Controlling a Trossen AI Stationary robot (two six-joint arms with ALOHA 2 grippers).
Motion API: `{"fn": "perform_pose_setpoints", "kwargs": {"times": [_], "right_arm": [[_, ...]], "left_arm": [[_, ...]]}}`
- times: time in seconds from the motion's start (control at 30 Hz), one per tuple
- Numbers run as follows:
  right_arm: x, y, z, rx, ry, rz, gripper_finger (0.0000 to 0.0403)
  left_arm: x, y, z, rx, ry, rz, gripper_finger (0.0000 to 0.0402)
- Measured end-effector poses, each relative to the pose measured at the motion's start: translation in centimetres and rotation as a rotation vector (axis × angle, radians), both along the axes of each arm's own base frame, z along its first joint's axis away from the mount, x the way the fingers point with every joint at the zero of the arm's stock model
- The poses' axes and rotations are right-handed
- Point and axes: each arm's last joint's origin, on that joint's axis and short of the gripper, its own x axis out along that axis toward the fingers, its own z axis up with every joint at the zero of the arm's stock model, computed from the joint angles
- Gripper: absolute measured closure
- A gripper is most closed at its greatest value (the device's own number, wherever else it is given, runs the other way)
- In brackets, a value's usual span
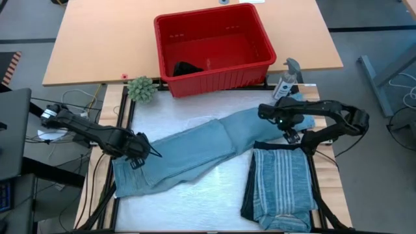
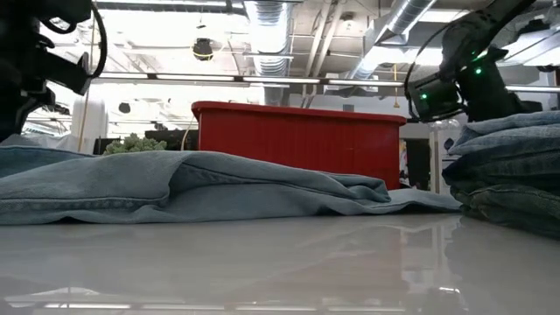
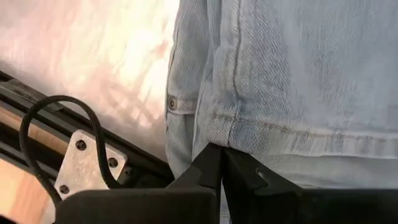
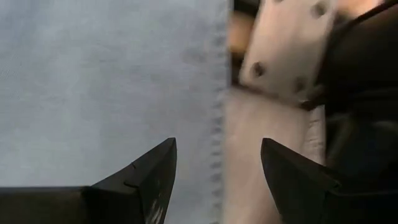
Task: Fold Laundry from Bin
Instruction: Fold the light blue denim pants
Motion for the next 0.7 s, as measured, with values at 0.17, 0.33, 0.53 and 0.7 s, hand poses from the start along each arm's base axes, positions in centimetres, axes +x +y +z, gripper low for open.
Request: {"fn": "perform_pose_setpoints", "kwargs": {"times": [0.17,0.33,0.53,0.7], "right_arm": [[-0.1,0.6,-0.1,0.037,0.050,0.014,0.0143],[0.1,0.2,-0.8,0.062,0.060,-0.005,0.0143],[1.5,-0.4,-2.6,0.079,0.037,-0.017,0.0143],[2.5,-0.8,-4.3,0.092,0.048,-0.022,0.0145]], "left_arm": [[-0.2,0.3,0.4,-0.017,-0.042,0.009,0.0401],[-0.1,0.3,0.4,-0.029,-0.055,0.017,0.0401],[-0.1,0.3,0.4,-0.029,-0.055,0.019,0.0401],[-0.1,0.2,0.4,-0.062,-0.043,0.002,0.0401]]}}
